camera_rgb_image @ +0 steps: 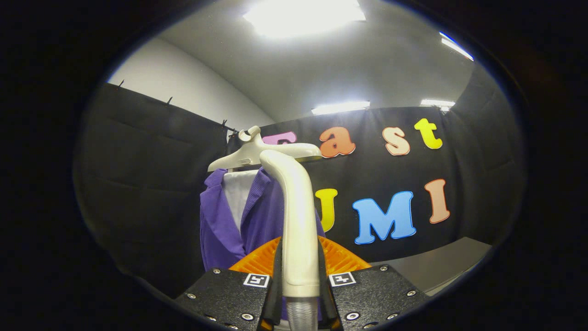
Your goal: Iron the clothes twice with a garment steamer, once on the left side and once on the right side.
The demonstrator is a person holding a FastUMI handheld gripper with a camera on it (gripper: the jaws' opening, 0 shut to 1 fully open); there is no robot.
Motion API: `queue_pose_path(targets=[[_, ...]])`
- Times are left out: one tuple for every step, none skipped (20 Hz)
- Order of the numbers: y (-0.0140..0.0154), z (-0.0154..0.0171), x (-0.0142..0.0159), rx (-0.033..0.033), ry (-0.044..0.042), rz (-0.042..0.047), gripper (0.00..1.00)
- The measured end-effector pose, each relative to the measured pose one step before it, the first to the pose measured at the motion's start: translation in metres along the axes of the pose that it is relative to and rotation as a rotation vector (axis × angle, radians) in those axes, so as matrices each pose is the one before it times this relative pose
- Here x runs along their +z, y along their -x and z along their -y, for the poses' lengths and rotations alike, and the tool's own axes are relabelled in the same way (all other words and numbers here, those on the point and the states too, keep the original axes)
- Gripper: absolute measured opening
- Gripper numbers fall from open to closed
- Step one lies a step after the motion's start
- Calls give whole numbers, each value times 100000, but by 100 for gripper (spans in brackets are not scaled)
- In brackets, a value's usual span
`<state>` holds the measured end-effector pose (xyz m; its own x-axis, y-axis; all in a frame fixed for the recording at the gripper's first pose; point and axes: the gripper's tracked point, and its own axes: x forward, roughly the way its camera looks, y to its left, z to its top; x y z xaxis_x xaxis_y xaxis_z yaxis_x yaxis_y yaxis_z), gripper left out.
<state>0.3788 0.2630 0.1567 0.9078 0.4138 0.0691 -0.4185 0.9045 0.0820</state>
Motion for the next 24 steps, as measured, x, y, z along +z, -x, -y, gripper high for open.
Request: queue_pose_path(targets=[[-214, -715, -612, 848, 1616, -1522, 33], [26, -568, -793, 498, 1628, -1600, 33], [79, -552, -702, 760, 1309, -1638, 33], [40, -512, -632, 836, 593, -1314, 33], [75, -446, -654, 571, 752, -1698, 33], [60, -264, -476, -115, 775, -629, 33], [99, -262, -412, -169, 573, -979, 33], [134, -210, -621, -13, 258, -1028, 32], [119, -219, -534, 36, 327, -911, 33], [195, -218, -700, 106, 375, -1248, 33], [40, -220, -697, 26, 400, -1069, 33], [266, -167, -816, -21, 544, -1429, 33], [242, -198, -660, -117, 156, -1204, 33], [204, -215, -726, -20, 3, -1251, 33], [64, -101, -934, 31, 37, -1842, 33], [208, -172, -978, -12, 77, -1798, 33], [169, -116, -848, -168, 169, -1407, 33], [150, -138, -919, -165, 344, -1677, 33], [210, -174, -855, -106, 139, -1684, 33], [37, -156, -939, -57, -140, -1685, 33], [104, -180, -810, -112, 40, -1549, 33], [151, -212, -758, -165, 218, -1296, 33], [156, -143, -783, -242, 184, -1254, 33], [-29, -151, -772, -220, 28, -1258, 33]])
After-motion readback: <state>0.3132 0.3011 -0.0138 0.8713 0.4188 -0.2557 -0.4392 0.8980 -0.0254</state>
